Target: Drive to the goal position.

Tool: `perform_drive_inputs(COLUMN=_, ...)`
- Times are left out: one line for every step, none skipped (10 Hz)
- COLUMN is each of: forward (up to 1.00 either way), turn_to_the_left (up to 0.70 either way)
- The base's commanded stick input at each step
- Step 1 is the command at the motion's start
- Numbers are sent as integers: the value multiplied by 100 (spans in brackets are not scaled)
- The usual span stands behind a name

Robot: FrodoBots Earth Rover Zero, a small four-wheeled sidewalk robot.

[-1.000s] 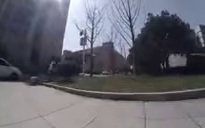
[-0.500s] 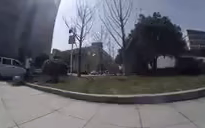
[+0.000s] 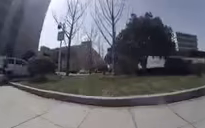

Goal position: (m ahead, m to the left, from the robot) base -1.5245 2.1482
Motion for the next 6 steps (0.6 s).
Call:
perform_drive_inputs(forward=45, turn_to_the_left=-27)
perform_drive_inputs(forward=45, turn_to_the_left=-27)
perform_drive_inputs(forward=45, turn_to_the_left=-27)
perform_drive_inputs(forward=45, turn_to_the_left=-27)
perform_drive_inputs(forward=45, turn_to_the_left=-27)
perform_drive_inputs(forward=45, turn_to_the_left=-27)
